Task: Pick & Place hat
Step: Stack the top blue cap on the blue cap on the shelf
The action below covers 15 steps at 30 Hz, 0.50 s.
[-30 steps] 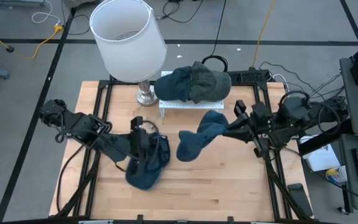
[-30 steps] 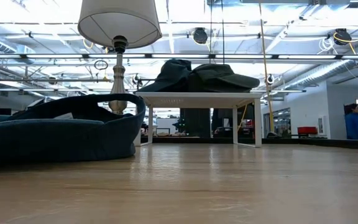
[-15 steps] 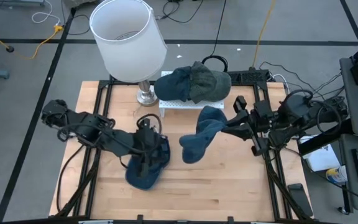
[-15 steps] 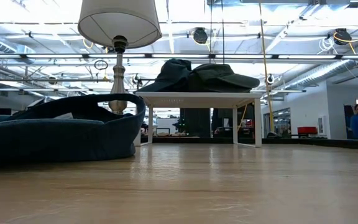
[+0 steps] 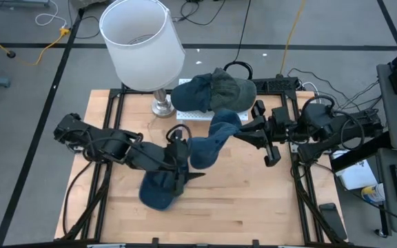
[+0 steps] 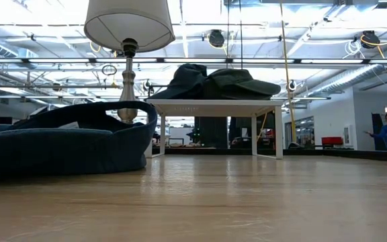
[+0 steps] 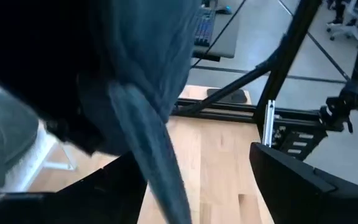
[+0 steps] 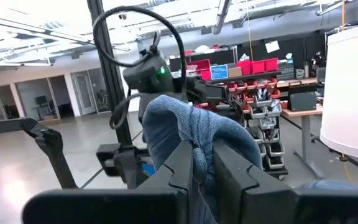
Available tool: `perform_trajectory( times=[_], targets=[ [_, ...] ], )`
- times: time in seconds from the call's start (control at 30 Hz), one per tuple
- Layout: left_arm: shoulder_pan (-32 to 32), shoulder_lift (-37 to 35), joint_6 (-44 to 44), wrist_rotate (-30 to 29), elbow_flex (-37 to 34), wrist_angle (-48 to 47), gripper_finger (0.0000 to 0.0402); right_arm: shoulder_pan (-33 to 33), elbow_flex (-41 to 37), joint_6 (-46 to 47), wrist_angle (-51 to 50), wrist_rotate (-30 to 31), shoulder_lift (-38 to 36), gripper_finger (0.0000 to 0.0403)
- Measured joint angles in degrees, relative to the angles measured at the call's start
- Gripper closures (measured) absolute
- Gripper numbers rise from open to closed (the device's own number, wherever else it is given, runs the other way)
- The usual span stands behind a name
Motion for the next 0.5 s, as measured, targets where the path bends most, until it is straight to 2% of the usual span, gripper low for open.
perform_trajectory(
  times=[0.1, 0.2, 0.5],
  targets=[
    [0.7, 0.1, -4.4, 0.0, 0.0, -0.8, 0.0149, 0.0, 0.0, 0.0, 0.2, 0.0, -0.3, 0.0377],
    [1.3, 0.0, -7.8, 0.0, 0.0, -1.9, 0.0189, 0.0, 0.0, 0.4, 0.6, 0.0, -0.9, 0.0377],
    [2.3, 0.1, -10.9, 2.9, 0.0, -2.1, 0.0372, 0.2, 0.0, 3.7, 0.9, -0.2, -1.2, 0.0365]
  ],
)
